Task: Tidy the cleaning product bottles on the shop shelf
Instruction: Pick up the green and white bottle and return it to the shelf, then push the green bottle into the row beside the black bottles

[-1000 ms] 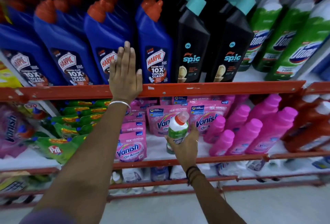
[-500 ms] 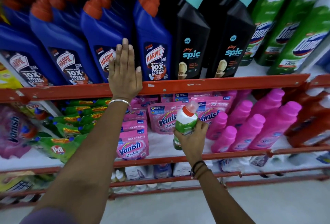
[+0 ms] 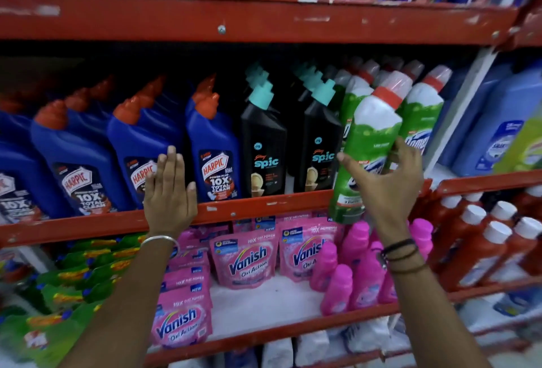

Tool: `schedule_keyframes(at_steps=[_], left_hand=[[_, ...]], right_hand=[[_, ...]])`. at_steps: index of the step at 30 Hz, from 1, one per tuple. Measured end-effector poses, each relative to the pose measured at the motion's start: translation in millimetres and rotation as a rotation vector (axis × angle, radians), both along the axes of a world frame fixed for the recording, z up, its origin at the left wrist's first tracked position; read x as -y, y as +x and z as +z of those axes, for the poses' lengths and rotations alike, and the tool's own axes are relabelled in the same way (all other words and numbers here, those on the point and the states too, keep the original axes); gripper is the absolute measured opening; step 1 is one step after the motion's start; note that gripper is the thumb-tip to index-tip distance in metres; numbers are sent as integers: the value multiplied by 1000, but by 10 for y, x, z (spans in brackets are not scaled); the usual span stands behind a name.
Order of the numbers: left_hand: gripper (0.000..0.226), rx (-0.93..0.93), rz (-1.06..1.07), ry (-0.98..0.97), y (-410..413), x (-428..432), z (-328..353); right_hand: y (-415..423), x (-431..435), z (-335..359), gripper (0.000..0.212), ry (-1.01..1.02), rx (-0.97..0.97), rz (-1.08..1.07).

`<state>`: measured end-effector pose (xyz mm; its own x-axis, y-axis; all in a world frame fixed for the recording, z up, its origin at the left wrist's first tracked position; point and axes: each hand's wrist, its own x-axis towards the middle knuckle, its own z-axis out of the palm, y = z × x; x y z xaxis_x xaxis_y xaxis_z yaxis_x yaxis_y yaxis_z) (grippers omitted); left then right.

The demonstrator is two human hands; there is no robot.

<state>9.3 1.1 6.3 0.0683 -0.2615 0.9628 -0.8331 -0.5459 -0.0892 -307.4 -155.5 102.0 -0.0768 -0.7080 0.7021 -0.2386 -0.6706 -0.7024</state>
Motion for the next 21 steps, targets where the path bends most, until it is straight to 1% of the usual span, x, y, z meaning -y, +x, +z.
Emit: schedule_keyframes(at_steps=[5, 13, 21], left_hand=[[63, 19, 25, 22, 12, 13, 19], [64, 47, 21, 11, 39, 18, 1], [65, 70, 33, 9, 71, 26, -16]], right_hand=[[15, 410, 304, 82, 14, -29, -56], [174, 818, 262, 85, 51, -50, -50], [250, 904, 115, 88, 85, -168, -70]])
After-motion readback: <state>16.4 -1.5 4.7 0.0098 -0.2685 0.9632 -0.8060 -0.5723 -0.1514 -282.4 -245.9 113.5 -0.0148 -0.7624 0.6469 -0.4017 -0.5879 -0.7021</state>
